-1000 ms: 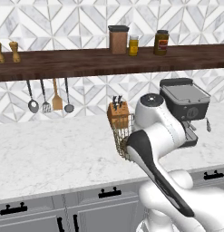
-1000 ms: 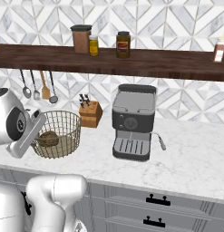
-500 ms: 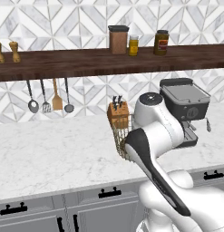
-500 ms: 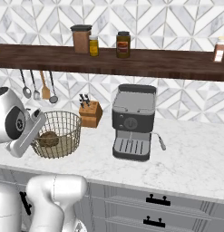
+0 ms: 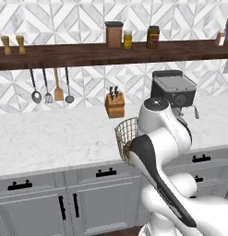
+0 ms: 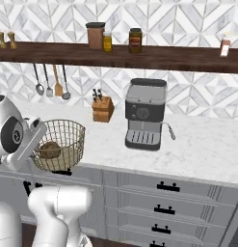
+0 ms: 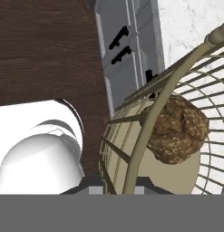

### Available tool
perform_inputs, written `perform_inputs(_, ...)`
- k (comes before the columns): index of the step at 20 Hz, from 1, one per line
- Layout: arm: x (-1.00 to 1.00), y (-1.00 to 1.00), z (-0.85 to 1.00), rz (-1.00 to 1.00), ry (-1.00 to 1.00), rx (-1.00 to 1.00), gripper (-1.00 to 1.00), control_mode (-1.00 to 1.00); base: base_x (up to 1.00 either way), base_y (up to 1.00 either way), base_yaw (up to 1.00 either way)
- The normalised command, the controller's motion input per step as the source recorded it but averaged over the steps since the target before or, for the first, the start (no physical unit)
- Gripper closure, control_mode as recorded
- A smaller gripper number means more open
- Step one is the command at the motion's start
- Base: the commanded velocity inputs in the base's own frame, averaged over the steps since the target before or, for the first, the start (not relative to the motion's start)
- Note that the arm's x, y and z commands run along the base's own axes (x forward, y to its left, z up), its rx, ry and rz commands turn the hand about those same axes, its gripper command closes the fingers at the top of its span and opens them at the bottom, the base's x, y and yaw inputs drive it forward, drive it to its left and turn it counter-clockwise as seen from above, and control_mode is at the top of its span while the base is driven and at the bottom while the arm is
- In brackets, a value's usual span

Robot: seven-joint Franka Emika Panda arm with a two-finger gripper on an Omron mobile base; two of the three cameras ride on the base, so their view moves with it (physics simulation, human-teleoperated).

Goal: Open the cabinet, pick up the bread from the cabinet and place it in the basket. Then move the basket to the dining counter.

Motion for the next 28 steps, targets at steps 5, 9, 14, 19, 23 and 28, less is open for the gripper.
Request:
perform_inputs(5, 0.00, 0.00, 0.00, 0.00, 0.00, 0.00, 1.00, 1.00, -0.97, -0.21, 0.05)
perform_inputs(9, 0.00, 0.00, 0.00, 0.00, 0.00, 0.00, 1.00, 1.00, -0.56, 0.00, 0.57)
perform_inputs(14, 0.00, 0.00, 0.00, 0.00, 0.00, 0.00, 1.00, 1.00, -0.35, -0.01, 0.88)
perform_inputs(19, 0.00, 0.00, 0.00, 0.00, 0.00, 0.00, 1.00, 1.00, -0.16, -0.01, 0.94)
perform_inputs(23, 0.00, 0.00, 0.00, 0.00, 0.00, 0.00, 1.00, 1.00, 0.00, -0.03, 1.00)
perform_inputs(28, 0.00, 0.00, 0.00, 0.00, 0.00, 0.00, 1.00, 1.00, 0.00, 0.00, 1.00)
